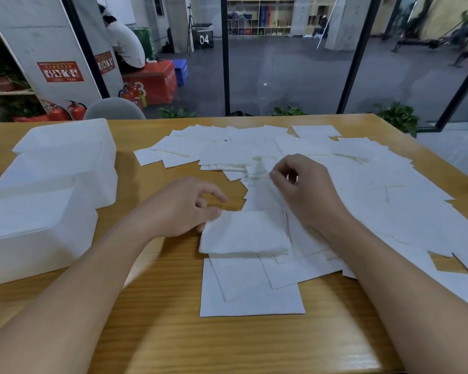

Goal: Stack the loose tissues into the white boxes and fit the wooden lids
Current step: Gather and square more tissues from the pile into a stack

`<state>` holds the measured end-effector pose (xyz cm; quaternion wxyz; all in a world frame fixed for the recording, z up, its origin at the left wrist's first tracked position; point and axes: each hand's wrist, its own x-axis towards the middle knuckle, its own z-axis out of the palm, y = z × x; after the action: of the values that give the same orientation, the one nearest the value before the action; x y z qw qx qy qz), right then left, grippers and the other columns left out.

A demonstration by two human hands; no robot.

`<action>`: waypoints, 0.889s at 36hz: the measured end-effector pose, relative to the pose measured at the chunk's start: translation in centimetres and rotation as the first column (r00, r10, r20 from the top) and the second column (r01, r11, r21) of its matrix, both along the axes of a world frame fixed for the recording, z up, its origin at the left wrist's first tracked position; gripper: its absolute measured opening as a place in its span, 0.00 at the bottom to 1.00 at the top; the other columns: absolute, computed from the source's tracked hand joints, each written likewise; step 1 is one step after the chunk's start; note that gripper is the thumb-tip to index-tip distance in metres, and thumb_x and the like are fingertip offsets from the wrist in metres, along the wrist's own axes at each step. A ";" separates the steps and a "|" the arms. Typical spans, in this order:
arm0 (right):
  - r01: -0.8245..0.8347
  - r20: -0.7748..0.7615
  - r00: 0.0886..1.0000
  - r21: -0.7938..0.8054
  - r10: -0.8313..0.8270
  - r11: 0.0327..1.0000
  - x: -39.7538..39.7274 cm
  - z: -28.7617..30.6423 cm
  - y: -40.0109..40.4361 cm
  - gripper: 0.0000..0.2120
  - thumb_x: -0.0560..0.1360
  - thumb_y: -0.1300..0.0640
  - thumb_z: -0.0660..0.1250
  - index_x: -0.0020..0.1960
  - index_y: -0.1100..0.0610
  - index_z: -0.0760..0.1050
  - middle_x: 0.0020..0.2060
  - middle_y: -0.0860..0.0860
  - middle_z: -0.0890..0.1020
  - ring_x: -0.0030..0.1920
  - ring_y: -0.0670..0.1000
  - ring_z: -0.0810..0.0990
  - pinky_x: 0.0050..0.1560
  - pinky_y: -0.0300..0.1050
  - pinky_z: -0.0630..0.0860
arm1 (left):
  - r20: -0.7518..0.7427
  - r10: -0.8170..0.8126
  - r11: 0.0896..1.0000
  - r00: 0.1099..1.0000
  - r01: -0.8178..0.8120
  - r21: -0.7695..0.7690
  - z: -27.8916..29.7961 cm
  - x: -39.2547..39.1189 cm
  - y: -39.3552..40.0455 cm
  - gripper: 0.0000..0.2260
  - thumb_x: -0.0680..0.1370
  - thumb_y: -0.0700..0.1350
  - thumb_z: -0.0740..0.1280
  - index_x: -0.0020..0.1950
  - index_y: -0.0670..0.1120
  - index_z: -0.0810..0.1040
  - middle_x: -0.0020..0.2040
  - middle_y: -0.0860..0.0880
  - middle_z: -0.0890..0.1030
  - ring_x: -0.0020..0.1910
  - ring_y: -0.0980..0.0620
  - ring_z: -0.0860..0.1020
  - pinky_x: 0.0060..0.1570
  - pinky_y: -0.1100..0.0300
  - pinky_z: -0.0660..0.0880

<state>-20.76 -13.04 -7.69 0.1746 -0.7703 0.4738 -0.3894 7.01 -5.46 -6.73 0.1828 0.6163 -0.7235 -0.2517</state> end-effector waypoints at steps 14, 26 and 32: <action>-0.314 0.205 0.928 -0.014 0.310 0.949 1.6 0.9 2.9 0.06 0.85 0.56 0.70 0.48 0.51 0.81 0.43 0.45 0.85 0.45 0.51 0.84 0.48 0.51 0.80 | -0.699 0.062 0.997 0.712 -0.073 0.015 0.6 -4.4 0.8 0.18 0.88 0.57 0.67 0.76 0.53 0.76 0.57 0.46 0.90 0.57 0.45 0.89 0.58 0.52 0.85; -0.343 0.114 0.927 -0.128 0.357 0.931 0.6 1.7 3.4 0.18 0.84 0.60 0.70 0.72 0.47 0.79 0.67 0.40 0.82 0.70 0.50 0.79 0.68 0.53 0.77 | -0.645 -0.019 0.968 0.764 -0.146 -0.202 0.1 -3.5 0.4 0.07 0.87 0.46 0.69 0.60 0.48 0.87 0.54 0.40 0.87 0.55 0.32 0.83 0.58 0.33 0.80; -0.343 0.075 0.933 -0.103 0.351 0.934 -0.1 2.2 3.7 0.20 0.85 0.50 0.71 0.75 0.41 0.74 0.60 0.39 0.83 0.68 0.48 0.79 0.70 0.46 0.73 | -0.633 -0.161 0.962 0.757 -0.022 -0.271 1.4 -3.5 1.1 0.08 0.88 0.42 0.67 0.62 0.45 0.86 0.53 0.37 0.85 0.51 0.45 0.82 0.50 0.51 0.78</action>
<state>-20.86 -9.36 -5.50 0.2281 -0.8300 0.3041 -0.4082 3.48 -4.38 -5.33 0.4921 0.4336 -0.6644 -0.3584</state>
